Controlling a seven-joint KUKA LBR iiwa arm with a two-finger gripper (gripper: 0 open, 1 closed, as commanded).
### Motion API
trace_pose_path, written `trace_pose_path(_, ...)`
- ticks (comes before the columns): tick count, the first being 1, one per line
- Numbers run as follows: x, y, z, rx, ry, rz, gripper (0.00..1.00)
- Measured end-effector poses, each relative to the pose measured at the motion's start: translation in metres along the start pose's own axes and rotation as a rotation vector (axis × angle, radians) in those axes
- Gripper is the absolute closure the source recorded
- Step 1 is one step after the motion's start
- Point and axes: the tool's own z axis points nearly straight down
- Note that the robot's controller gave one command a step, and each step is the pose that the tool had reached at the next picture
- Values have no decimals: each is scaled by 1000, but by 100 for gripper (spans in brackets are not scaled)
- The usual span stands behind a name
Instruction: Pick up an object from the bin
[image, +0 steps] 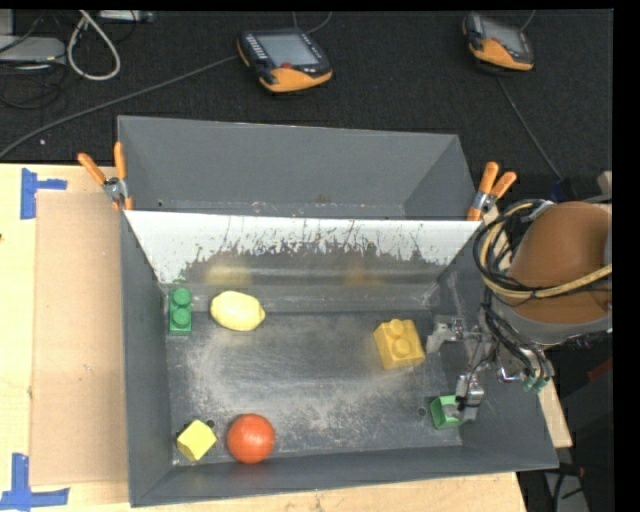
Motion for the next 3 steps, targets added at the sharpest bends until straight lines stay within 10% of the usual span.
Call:
trace_pose_path(2,20,2,-35,0,-2,20,0)
trace_pose_path(3,3,13,13,2,-11,0,0)
